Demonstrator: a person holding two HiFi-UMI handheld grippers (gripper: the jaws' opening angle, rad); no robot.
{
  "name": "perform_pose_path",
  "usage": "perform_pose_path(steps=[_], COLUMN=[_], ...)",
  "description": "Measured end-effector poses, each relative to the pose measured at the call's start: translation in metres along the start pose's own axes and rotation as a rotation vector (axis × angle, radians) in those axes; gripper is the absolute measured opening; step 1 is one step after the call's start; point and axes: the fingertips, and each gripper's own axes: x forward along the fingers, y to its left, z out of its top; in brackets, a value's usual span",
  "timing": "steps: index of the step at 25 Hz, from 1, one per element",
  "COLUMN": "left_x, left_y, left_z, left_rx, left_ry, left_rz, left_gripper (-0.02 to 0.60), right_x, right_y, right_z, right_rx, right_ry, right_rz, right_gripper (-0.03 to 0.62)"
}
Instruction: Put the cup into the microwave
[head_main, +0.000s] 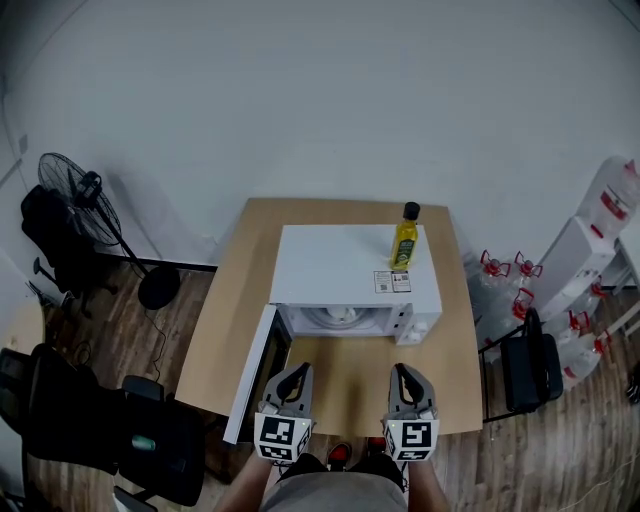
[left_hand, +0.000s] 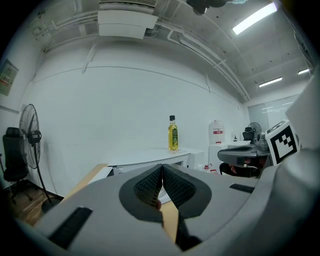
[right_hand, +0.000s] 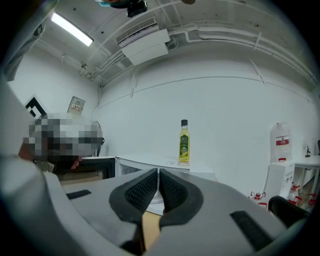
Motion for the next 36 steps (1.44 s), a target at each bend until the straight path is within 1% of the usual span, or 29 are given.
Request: perform_pose_path(steps=[8, 22, 36], left_x=[-0.008, -0.003, -0.004], left_y=[0.005, -0.002, -0.005], left_z=[-0.002, 0.000, -0.001], left_rx=[0.002, 0.000, -0.003], left_ry=[0.000, 0.000, -0.001], left_rz=[0.006, -0.006, 0.000], left_gripper=[0.023, 0.023, 0.023], right_x=[-0.009, -0.008, -0.012], right_y=[0.002, 0.000, -0.001], right_z=[-0.002, 0.001, 0.000], right_rx=[-0.005, -0.017, -0.019], right_ry=[0.010, 0.011, 0.010], right_rz=[-0.007, 0.000, 0.005], right_gripper=[0.022, 0.018, 0.018])
